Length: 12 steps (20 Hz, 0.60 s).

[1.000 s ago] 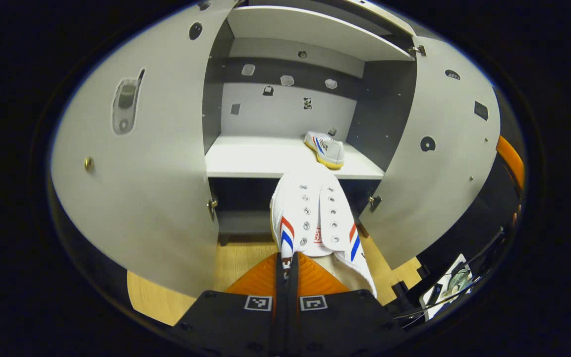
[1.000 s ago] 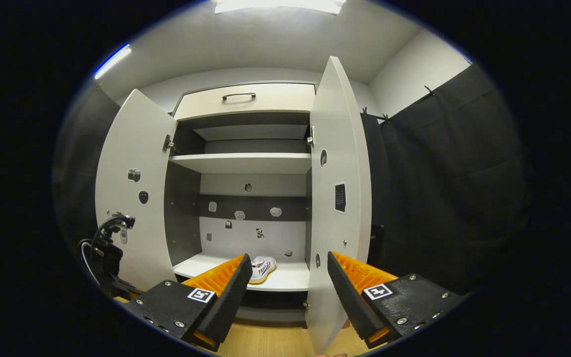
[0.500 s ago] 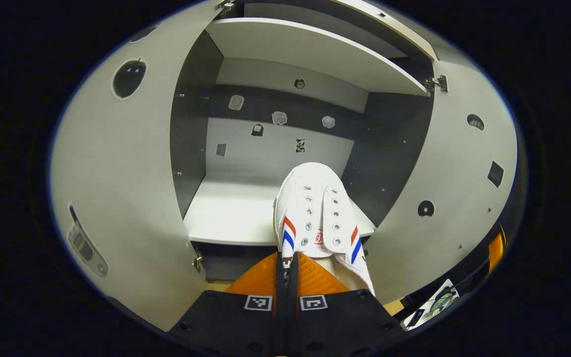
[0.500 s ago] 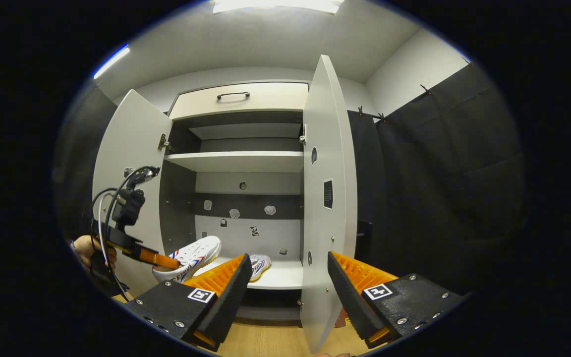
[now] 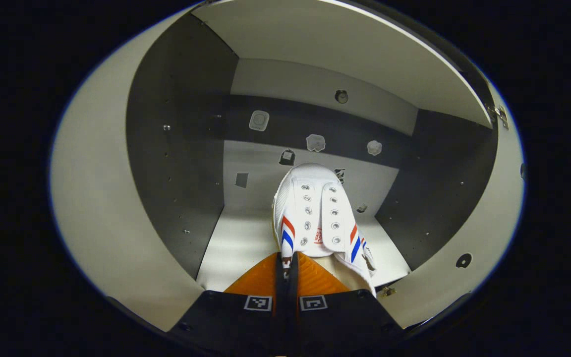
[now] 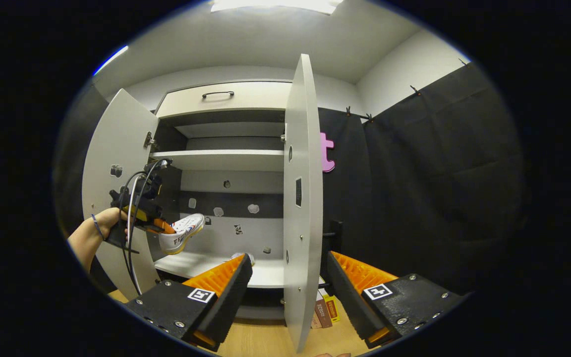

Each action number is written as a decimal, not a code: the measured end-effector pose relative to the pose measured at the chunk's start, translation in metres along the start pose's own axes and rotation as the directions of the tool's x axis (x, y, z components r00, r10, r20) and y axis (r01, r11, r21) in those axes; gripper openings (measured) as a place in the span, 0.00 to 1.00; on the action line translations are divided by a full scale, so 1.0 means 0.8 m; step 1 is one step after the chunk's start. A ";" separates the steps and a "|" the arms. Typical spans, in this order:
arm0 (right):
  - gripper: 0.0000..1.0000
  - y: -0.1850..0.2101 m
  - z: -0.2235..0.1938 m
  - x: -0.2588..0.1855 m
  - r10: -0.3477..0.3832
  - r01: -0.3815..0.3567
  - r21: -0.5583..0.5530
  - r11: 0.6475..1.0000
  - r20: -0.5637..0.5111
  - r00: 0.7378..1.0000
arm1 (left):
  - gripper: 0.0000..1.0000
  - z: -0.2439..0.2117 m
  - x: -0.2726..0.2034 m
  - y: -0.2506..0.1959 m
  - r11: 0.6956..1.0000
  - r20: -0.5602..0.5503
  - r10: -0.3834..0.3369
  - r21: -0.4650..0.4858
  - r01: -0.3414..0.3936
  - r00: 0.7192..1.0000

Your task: Grab one shoe with the right hand and put it into the shoe cabinet, grab the other shoe with the left hand and put it into the shoe cabinet; then close the right door with the right hand and the left door with the left hand.

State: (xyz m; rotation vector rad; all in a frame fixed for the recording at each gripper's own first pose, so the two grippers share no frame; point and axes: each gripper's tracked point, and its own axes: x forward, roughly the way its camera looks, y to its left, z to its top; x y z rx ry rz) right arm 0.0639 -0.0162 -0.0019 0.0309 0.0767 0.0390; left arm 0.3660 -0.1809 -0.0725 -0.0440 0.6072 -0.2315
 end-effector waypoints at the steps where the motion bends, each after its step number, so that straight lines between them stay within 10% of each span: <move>1: 0.93 -0.002 -0.001 0.000 -0.002 0.002 -0.001 1.000 -0.001 1.000 | 0.06 -0.007 0.013 0.004 1.000 -0.022 0.008 0.001 -0.008 1.000; 12: 0.93 -0.033 -0.013 -0.004 -0.025 0.025 0.006 1.000 -0.032 0.999 | 0.06 -0.084 0.128 0.001 0.998 -0.167 0.056 0.038 -0.050 0.984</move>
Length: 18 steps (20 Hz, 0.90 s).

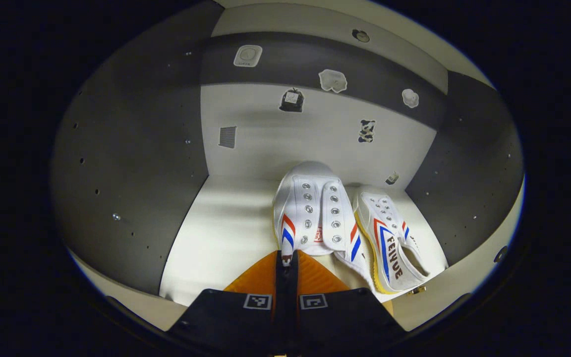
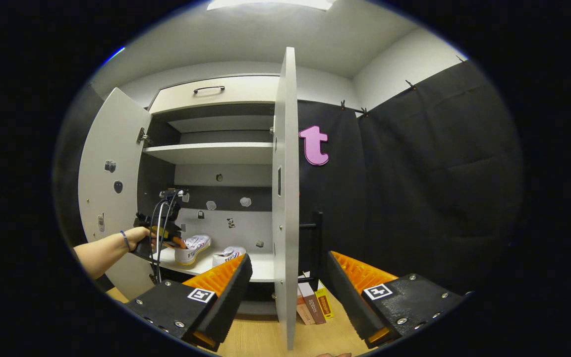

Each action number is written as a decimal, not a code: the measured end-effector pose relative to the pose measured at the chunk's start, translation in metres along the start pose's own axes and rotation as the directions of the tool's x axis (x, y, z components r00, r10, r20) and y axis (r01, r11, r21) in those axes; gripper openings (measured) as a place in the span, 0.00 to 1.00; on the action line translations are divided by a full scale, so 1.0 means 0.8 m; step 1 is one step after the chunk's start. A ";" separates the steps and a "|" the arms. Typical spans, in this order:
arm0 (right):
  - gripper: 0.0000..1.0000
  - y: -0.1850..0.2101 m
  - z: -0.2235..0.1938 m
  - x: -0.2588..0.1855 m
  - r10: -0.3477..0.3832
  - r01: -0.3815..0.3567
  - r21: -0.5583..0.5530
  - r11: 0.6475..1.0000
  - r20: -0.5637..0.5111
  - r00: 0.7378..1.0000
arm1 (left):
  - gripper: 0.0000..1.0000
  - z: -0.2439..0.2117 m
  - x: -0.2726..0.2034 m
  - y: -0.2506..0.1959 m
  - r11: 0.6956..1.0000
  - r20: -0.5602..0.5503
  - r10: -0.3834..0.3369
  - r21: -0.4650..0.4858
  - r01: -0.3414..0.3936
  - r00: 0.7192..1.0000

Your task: Grab one shoe with the right hand and put it into the shoe cabinet, grab the other shoe with the left hand and put it into the shoe cabinet; then close the right door with the right hand and the left door with the left hand.

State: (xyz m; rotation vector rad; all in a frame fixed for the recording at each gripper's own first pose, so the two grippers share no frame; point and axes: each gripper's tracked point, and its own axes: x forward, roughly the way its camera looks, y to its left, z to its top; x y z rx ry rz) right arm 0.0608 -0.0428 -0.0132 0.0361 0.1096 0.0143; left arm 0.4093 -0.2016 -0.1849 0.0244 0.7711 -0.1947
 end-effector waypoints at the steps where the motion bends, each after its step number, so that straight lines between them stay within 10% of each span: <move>1: 0.93 -0.005 0.001 -0.002 -0.008 0.008 0.001 1.000 0.003 1.000 | 0.06 -0.002 0.005 0.000 1.000 -0.005 0.012 0.007 -0.012 1.000; 9: 0.93 -0.042 -0.004 -0.002 -0.041 0.041 0.020 0.999 -0.008 0.999 | 0.46 0.050 -0.043 -0.017 0.995 0.160 -0.006 0.097 -0.009 0.987; 11: 0.93 -0.054 -0.008 0.001 -0.048 0.048 0.021 0.999 -0.016 0.999 | 1.00 0.070 -0.089 -0.031 0.993 0.241 -0.030 0.118 0.001 0.970; 18: 0.93 -0.076 -0.016 0.018 -0.028 0.028 0.013 1.000 -0.038 0.999 | 0.97 0.105 -0.281 -0.044 0.992 0.522 -0.072 0.127 0.006 0.850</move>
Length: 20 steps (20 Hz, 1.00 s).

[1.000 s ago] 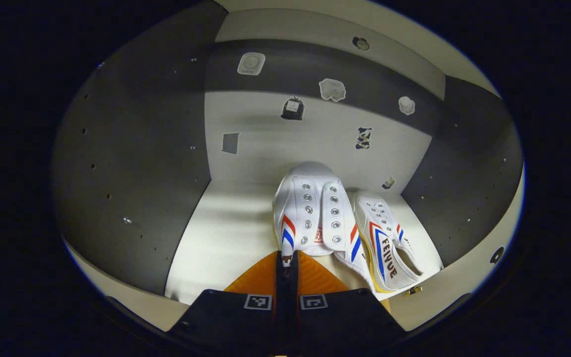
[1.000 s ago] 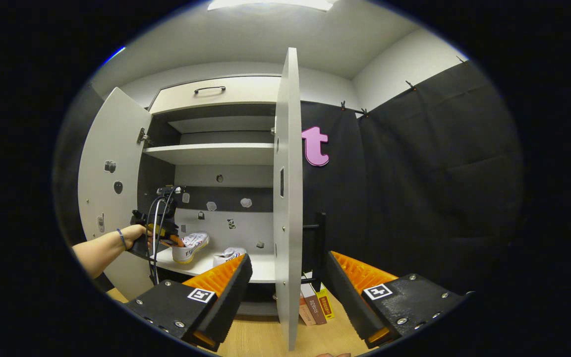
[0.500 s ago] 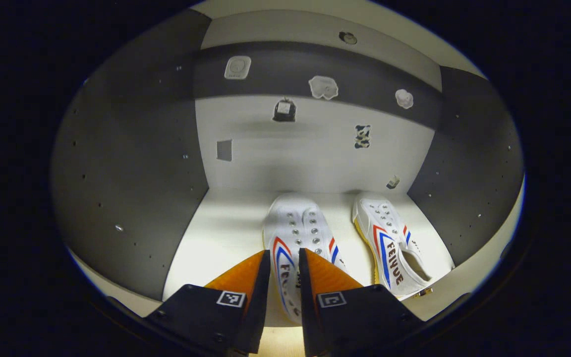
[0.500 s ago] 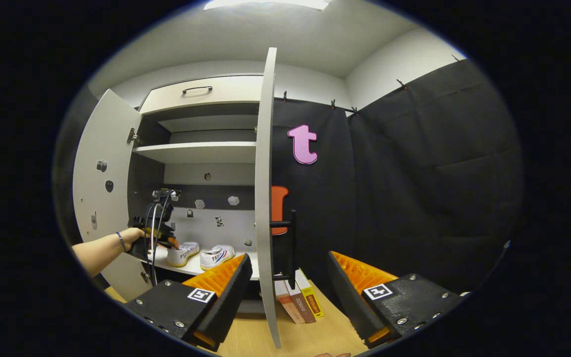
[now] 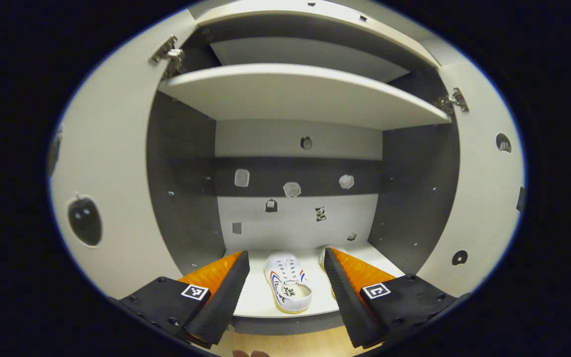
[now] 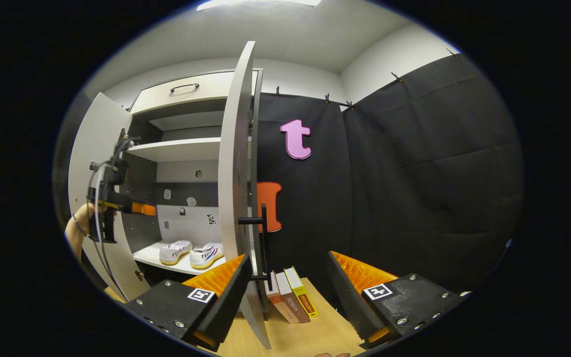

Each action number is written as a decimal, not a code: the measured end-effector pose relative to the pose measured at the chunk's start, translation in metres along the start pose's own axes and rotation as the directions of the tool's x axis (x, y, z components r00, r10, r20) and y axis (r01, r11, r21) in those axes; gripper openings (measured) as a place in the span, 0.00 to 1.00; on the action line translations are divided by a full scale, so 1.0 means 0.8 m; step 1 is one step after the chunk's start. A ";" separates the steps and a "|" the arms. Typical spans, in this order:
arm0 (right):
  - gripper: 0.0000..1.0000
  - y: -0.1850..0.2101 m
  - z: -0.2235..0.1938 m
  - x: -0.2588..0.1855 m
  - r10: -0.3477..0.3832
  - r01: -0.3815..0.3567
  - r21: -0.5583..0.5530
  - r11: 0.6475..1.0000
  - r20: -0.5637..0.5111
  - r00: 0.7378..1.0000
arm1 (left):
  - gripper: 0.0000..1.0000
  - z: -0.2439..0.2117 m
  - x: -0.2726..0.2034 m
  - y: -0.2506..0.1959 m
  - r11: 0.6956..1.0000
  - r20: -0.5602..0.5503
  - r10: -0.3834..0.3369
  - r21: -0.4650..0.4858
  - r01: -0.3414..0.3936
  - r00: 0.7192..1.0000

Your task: Grab one shoe with the right hand and put it into the shoe cabinet, grab the other shoe with the left hand and put it into the shoe cabinet; then close the right door with the right hand and the left door with the left hand.

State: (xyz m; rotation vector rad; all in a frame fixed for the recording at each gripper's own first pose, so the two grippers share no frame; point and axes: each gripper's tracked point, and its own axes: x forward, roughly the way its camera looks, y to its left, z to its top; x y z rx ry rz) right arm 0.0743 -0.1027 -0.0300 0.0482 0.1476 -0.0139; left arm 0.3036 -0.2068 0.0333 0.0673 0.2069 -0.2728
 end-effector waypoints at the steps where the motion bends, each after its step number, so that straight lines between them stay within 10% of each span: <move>1: 0.93 0.000 -0.001 0.003 0.012 -0.012 -0.003 1.000 -0.003 1.000 | 0.97 0.015 -0.026 0.002 1.000 0.039 0.003 0.000 -0.003 0.999; 20: 0.85 0.023 -0.010 0.026 0.075 -0.074 0.018 0.997 -0.032 0.997 | 0.97 0.024 -0.377 0.141 0.986 0.200 0.167 -0.037 -0.163 0.966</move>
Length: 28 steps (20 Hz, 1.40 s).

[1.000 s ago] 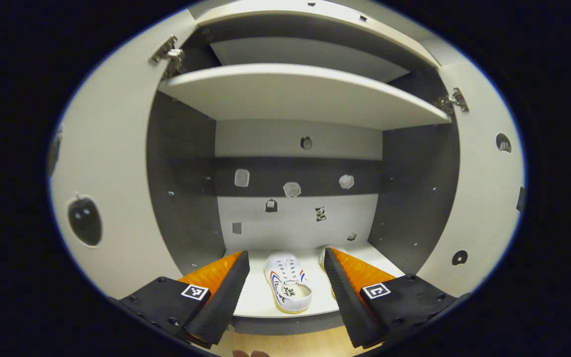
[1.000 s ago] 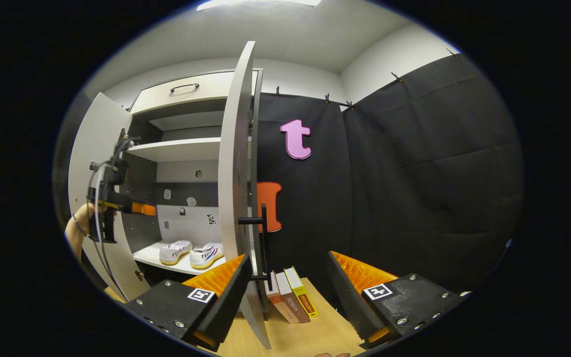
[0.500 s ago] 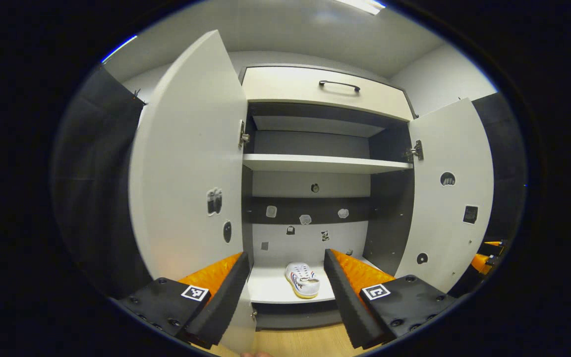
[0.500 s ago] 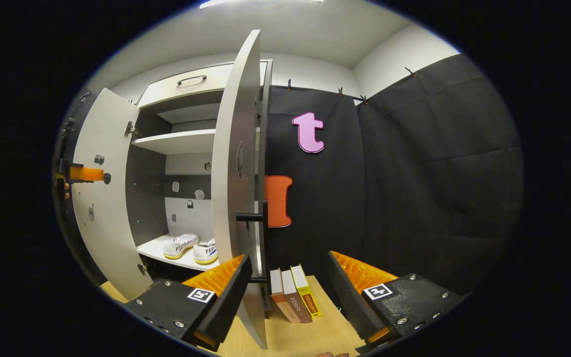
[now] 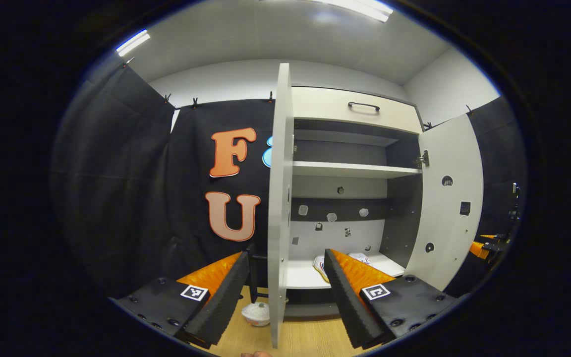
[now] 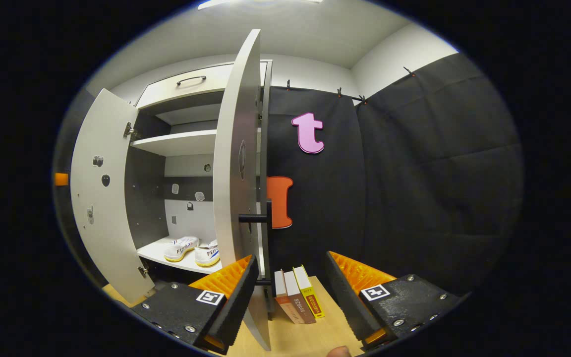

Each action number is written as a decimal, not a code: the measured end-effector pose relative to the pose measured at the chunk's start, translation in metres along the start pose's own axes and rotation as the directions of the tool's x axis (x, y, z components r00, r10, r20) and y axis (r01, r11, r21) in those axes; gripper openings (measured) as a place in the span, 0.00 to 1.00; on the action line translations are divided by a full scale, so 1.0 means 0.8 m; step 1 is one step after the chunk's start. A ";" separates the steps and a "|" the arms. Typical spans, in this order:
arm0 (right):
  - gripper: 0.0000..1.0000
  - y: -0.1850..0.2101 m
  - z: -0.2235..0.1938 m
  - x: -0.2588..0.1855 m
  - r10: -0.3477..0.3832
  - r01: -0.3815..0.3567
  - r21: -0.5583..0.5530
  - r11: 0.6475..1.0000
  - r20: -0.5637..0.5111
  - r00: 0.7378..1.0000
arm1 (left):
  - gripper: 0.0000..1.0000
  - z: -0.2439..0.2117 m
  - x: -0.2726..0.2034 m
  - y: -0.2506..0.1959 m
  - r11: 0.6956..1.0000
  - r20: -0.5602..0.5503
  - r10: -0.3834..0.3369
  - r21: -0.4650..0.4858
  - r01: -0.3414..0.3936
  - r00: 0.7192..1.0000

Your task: Grab one shoe with the right hand and put it into the shoe cabinet, grab the other shoe with the left hand and put it into the shoe cabinet; then close the right door with the right hand and the left door with the left hand.

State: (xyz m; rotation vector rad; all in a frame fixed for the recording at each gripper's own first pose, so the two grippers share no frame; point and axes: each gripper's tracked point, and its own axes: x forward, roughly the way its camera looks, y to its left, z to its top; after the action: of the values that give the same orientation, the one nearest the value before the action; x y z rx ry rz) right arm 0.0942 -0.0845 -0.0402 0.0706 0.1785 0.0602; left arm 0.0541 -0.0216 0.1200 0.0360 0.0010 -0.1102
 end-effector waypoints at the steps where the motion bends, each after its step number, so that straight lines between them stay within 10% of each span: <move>1: 0.78 0.008 -0.001 0.001 -0.002 0.002 -0.008 1.000 0.002 1.000 | 0.96 0.003 -0.006 0.003 1.000 0.008 0.004 0.000 -0.004 1.000; 3: 0.82 0.023 0.001 0.001 -0.010 0.011 -0.046 0.999 0.012 1.000 | 0.96 0.006 -0.009 0.003 1.000 0.017 -0.016 -0.008 0.016 1.000; 8: 0.54 0.084 -0.003 0.005 0.077 -0.077 0.004 0.997 0.005 0.997 | 0.97 0.011 -0.016 0.024 1.000 0.028 -0.029 -0.009 0.030 0.999; 12: 0.56 0.130 -0.004 0.017 0.129 -0.129 -0.007 0.992 0.010 0.992 | 0.96 0.009 -0.023 0.046 1.000 0.036 -0.015 -0.018 0.016 0.999; 18: 0.89 0.179 -0.013 0.048 0.176 -0.176 0.016 0.984 -0.001 0.984 | 0.98 0.007 -0.036 0.085 0.999 0.034 0.039 -0.018 -0.038 0.999; 28: 0.99 0.252 -0.044 0.119 0.184 -0.180 0.095 0.979 -0.040 0.982 | 0.97 -0.015 -0.033 0.119 0.996 -0.008 0.088 -0.020 -0.088 0.996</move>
State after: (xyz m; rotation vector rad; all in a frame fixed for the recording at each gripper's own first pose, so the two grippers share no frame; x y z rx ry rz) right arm 0.1704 0.1244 -0.0759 0.1770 0.2236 0.2371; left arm 0.0380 0.0766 0.1117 0.0165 0.0079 -0.0223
